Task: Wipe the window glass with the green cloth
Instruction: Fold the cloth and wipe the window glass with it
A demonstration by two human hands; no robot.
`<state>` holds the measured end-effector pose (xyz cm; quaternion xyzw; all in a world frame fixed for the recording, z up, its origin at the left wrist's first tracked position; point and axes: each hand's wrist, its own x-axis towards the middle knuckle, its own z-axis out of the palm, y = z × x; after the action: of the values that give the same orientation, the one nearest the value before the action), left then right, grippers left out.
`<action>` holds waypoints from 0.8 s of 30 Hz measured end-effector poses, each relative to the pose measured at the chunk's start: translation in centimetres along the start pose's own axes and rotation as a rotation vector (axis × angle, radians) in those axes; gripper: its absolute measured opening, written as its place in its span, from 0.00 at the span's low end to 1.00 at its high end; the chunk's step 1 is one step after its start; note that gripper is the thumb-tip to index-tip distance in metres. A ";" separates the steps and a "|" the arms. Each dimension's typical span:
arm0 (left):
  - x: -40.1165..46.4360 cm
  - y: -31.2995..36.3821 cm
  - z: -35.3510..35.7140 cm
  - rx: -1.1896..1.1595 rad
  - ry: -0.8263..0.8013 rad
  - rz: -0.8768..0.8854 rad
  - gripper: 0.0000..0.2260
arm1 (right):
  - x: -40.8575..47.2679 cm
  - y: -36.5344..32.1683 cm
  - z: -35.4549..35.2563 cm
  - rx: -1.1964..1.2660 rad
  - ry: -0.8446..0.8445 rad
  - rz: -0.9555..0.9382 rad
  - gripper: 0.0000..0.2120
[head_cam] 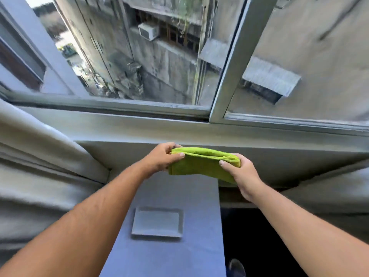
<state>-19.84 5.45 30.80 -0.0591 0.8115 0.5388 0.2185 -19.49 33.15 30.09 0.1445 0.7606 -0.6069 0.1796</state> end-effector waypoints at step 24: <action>-2.1 60.2 13.2 0.358 0.755 0.983 0.13 | -6.0 -44.2 -37.3 -0.048 1.071 -0.925 0.25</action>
<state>-34.09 41.86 78.52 0.1714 0.8423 0.3743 -0.3480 -37.14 59.73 78.75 0.0810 0.7409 -0.4493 -0.4926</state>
